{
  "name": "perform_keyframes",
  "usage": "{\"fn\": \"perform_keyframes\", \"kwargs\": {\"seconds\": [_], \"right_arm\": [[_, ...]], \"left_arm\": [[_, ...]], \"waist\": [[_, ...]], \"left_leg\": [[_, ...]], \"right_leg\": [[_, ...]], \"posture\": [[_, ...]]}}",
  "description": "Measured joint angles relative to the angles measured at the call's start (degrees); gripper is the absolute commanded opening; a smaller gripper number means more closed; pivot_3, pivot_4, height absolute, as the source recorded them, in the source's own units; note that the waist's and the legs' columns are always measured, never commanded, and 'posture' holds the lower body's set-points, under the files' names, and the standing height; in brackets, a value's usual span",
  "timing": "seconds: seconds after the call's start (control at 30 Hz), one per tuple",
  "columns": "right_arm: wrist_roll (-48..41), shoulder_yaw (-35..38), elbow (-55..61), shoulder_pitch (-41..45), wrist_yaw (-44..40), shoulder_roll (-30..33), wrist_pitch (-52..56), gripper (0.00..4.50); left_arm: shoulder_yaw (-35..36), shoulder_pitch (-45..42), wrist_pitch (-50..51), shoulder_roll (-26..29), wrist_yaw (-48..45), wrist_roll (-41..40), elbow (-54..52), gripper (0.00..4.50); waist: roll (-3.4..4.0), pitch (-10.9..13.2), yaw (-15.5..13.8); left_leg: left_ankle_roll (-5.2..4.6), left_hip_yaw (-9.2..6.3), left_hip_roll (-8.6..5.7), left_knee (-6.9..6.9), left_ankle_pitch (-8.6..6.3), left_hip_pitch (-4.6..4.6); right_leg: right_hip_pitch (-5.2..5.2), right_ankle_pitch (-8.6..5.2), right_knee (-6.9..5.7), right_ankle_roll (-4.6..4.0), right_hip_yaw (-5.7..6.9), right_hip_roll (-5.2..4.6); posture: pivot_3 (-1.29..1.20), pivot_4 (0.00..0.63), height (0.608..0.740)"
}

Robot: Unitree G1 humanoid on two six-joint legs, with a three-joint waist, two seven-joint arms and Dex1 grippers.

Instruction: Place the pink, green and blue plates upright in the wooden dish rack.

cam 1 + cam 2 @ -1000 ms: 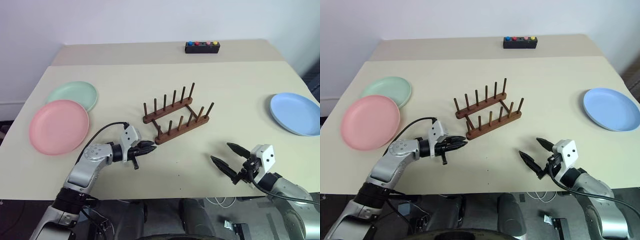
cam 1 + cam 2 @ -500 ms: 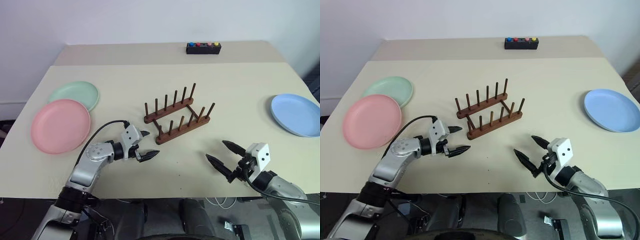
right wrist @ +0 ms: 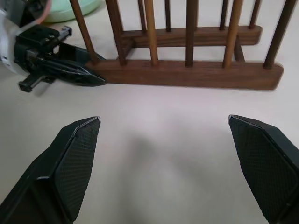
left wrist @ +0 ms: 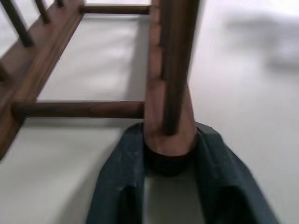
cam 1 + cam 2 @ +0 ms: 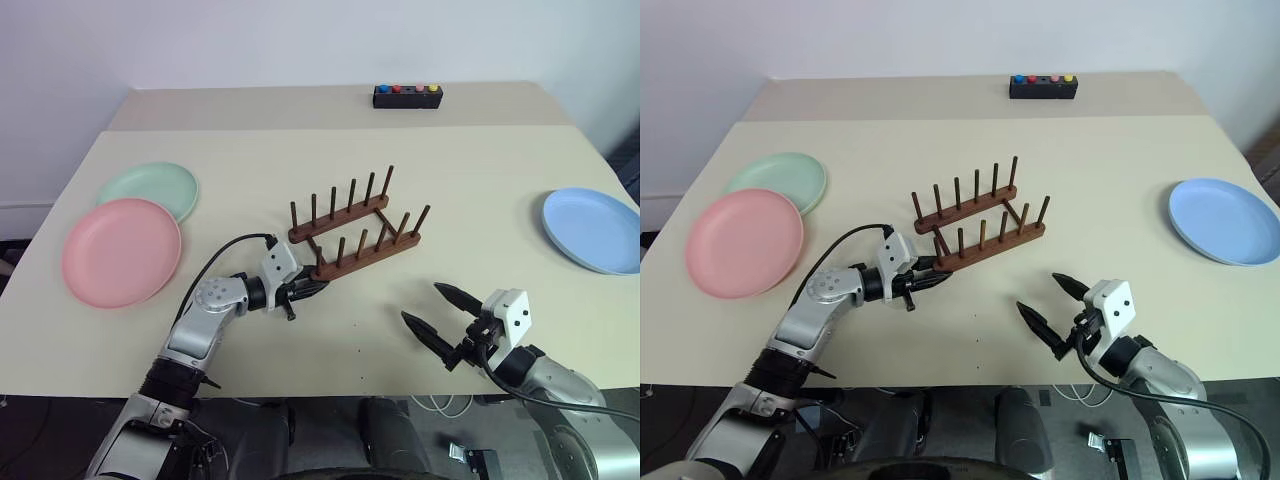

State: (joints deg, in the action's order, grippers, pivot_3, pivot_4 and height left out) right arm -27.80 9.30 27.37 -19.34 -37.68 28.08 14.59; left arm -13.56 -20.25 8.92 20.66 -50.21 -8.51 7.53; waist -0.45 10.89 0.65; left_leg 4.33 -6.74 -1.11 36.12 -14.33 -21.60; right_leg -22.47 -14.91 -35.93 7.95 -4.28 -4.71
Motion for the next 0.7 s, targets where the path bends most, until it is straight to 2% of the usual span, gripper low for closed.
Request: {"fn": "perform_keyframes", "kwargs": {"seconds": [0.2,0.33,0.5,0.7], "right_arm": [[-0.1,0.5,0.0,-2.0,0.1,0.1,0.0,4.50],[-0.1,2.1,0.2,-4.2,-0.2,0.5,0.0,4.50],[0.1,3.5,2.7,-7.1,1.4,-0.5,-1.0,4.50],[1.8,3.3,5.5,-10.6,4.1,-3.2,-2.5,4.50]], "left_arm": [[-0.9,-2.9,-3.1,-0.1,-3.3,0.6,4.4,0.77],[-2.8,-8.7,-5.9,-0.9,-8.9,1.2,11.1,0.77],[-5.3,-19.7,-12.5,-6.1,-15.4,3.0,26.2,0.77],[-5.4,-28.7,-21.0,-10.7,-16.3,5.6,42.4,0.77]], "waist": [[-0.01,0.0,-0.3],[-0.04,0.0,-0.6],[-0.08,0.0,-1.3],[-0.13,0.1,-1.3]], "left_leg": [[0.00,-0.01,-0.01,0.03,0.00,-0.02],[0.00,-0.01,-0.02,0.02,0.00,-0.06],[-0.01,-0.05,-0.03,0.04,0.00,-0.56],[-0.13,-0.11,-0.04,0.01,-0.07,-0.81]], "right_leg": [[0.02,-0.04,0.02,0.05,0.01,-0.01],[0.00,-0.05,0.06,0.08,0.03,0.00],[-0.41,0.09,0.11,-0.08,0.08,0.01],[-0.65,0.17,0.12,0.23,0.17,0.01]], "posture": [[0.00,0.150,0.740],[0.00,0.150,0.740],[0.00,0.150,0.740],[0.00,0.150,0.740]]}}
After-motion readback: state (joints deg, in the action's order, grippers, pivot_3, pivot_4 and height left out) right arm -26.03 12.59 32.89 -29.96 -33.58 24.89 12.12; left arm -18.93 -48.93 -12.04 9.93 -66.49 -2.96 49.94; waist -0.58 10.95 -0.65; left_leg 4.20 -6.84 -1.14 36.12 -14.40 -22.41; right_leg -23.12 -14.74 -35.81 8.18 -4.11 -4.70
